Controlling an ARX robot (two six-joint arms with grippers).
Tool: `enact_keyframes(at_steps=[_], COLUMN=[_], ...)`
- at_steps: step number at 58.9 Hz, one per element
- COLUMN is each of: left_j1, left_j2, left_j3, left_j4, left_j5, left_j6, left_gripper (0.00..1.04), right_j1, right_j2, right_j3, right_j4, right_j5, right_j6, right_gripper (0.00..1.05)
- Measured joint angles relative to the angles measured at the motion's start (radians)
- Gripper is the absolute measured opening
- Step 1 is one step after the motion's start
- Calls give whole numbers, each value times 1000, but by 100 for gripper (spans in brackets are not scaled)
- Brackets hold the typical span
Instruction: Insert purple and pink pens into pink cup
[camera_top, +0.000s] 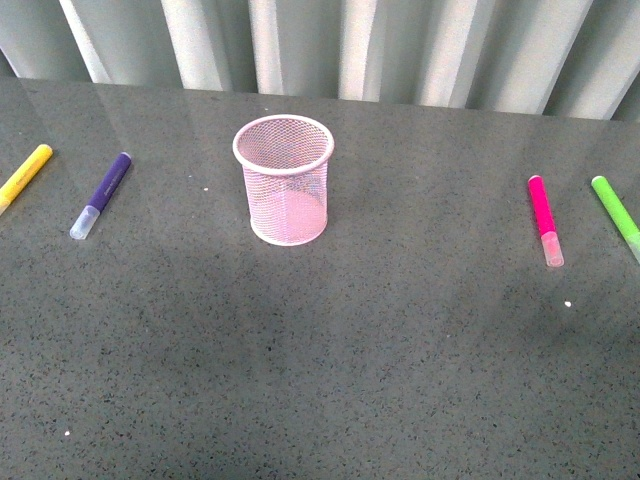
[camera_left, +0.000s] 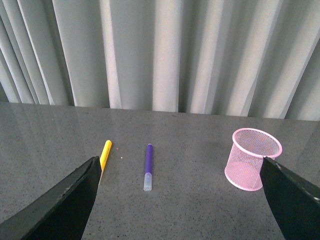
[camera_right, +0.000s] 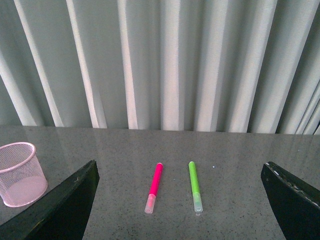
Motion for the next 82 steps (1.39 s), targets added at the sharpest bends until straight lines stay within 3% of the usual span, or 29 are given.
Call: enact_keyframes(at_steps=[82], left_j1=[0], left_j2=[0], left_j3=[0], left_j4=[0], left_j5=[0], left_j6=[0], left_gripper=[98], right_j1=[0], right_j2=[0], right_j3=[0], right_j4=[0], right_j5=[0], right_j6=[0], right_gripper=[98])
